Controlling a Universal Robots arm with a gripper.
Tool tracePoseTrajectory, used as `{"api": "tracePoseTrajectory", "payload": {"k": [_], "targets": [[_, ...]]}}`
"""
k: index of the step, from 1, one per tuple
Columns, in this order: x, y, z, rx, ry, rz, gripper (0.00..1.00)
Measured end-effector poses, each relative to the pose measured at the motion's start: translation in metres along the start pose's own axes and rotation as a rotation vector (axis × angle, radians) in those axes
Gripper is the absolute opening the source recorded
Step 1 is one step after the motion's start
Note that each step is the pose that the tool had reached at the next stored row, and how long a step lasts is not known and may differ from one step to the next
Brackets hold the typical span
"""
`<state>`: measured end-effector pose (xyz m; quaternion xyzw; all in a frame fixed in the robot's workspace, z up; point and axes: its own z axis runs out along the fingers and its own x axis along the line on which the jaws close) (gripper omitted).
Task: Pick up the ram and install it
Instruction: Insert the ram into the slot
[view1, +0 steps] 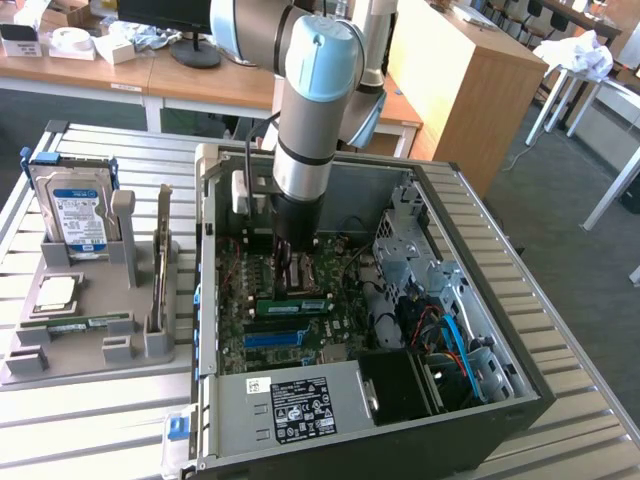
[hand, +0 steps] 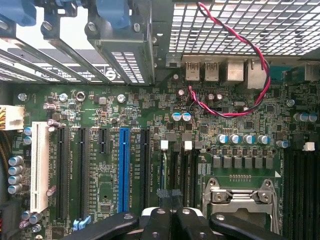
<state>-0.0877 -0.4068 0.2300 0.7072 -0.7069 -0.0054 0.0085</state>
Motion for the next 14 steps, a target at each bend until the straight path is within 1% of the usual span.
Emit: {"api": "tracePoseTrajectory", "payload": {"k": [14], "targets": [[0.0,-0.0001,0.0031,0.0,-0.0001,0.0,0.1]]}}
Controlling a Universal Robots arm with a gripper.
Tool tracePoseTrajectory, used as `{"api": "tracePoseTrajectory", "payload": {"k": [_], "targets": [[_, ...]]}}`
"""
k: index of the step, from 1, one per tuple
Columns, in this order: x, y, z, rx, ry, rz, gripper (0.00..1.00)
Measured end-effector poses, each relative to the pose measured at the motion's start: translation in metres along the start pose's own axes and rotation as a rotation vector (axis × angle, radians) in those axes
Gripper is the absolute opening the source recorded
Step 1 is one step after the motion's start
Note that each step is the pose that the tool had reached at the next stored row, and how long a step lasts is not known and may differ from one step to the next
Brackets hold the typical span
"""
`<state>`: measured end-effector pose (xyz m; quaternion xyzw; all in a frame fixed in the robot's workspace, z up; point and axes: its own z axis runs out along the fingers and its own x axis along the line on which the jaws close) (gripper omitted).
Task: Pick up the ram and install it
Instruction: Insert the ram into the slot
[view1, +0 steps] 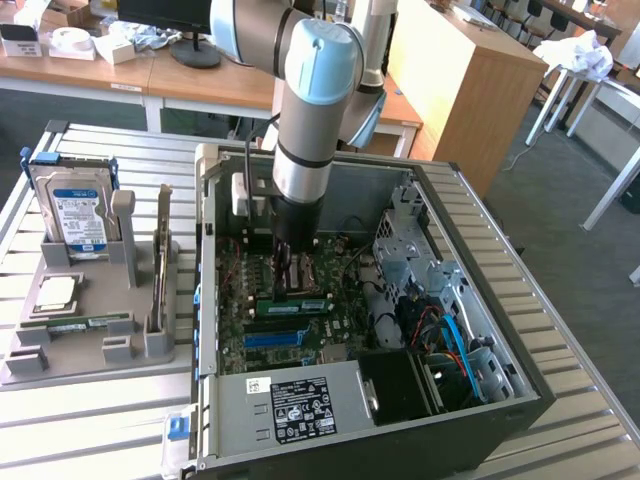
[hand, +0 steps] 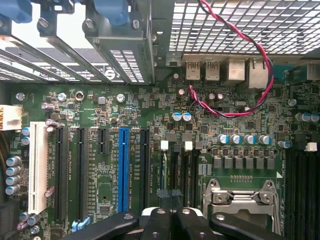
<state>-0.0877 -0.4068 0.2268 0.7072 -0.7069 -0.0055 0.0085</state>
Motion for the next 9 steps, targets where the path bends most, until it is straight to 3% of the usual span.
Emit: {"api": "tracePoseTrajectory", "payload": {"k": [9], "targets": [[0.0,0.0,0.0012,0.0,0.0,0.0,0.1]]}}
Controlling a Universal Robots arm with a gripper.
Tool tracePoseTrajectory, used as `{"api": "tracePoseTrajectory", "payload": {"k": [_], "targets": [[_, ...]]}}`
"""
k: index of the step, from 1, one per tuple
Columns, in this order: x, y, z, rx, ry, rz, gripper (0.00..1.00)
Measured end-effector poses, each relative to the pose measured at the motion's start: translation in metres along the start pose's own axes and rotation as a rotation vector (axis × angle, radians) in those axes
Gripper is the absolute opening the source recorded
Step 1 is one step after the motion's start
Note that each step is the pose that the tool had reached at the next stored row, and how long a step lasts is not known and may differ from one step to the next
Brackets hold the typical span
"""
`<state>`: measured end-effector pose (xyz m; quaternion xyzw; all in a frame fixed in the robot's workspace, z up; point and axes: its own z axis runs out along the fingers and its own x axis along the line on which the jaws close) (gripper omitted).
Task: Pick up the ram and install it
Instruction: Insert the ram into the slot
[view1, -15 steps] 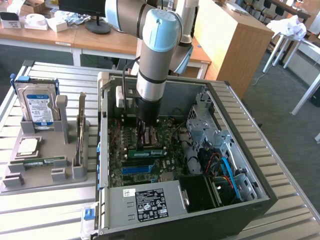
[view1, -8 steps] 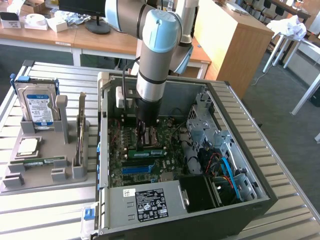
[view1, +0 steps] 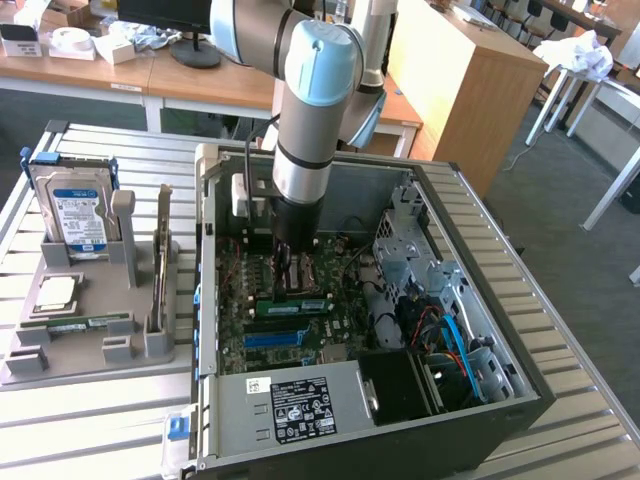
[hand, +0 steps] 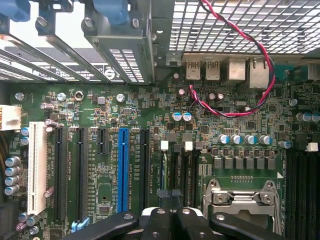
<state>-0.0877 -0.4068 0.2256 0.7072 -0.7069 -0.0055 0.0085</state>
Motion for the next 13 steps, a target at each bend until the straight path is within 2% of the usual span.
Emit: {"api": "tracePoseTrajectory", "payload": {"k": [13], "targets": [[0.0,0.0,0.0011,-0.0001,0.0003,0.0,0.1]]}}
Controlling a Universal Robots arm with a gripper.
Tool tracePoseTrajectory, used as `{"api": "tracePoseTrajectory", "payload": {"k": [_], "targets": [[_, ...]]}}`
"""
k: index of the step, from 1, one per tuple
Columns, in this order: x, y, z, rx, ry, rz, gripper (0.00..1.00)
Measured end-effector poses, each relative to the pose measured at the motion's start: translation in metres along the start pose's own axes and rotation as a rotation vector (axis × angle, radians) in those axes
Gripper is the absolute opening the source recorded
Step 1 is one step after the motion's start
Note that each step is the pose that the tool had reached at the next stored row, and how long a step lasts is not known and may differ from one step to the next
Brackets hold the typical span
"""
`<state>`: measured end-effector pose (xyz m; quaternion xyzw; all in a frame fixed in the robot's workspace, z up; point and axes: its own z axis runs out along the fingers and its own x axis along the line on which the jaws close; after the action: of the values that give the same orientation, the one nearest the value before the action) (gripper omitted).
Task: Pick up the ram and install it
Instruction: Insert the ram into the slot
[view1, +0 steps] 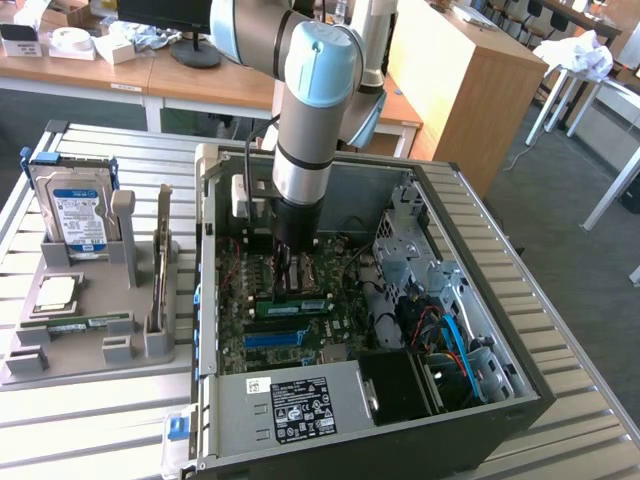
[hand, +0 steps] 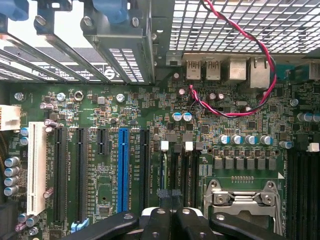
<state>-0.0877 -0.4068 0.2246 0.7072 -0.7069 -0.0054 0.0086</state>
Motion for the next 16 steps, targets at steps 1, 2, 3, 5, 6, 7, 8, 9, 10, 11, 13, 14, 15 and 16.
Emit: {"api": "tracePoseTrajectory", "payload": {"k": [1,2,3,5,6,7,8,9,10,11,13,14,15,16], "targets": [[0.0,0.0,0.0001,0.0001,-0.0001,0.0,0.1],[0.0,0.0,0.0001,0.0001,-0.0002,0.0,0.1],[0.0,0.0,0.0001,0.0001,-0.0002,0.0,0.1],[0.0,0.0,0.0004,0.0001,-0.0001,0.0,0.1],[0.0,0.0,0.0007,0.0,-0.0001,0.0,0.1],[0.0,0.0,0.0008,-0.0001,0.0001,0.0,0.1],[0.0,0.0,0.0008,-0.0001,0.0001,0.0,0.1],[0.0,0.0,0.0008,-0.0001,0.0001,0.0,0.1],[0.0,0.0,0.0009,0.0,0.0,0.0,0.1],[0.0,0.0,0.001,0.0,-0.0002,0.0,0.1],[0.0,0.0,0.0011,0.0002,-0.0003,0.0,0.1],[0.0,0.0,0.0013,0.0002,-0.0003,0.0,0.1],[0.0,0.0,0.0014,0.0002,-0.0002,0.0,0.1],[0.0,0.0,0.0013,0.0001,-0.0001,0.0,0.1]]}}
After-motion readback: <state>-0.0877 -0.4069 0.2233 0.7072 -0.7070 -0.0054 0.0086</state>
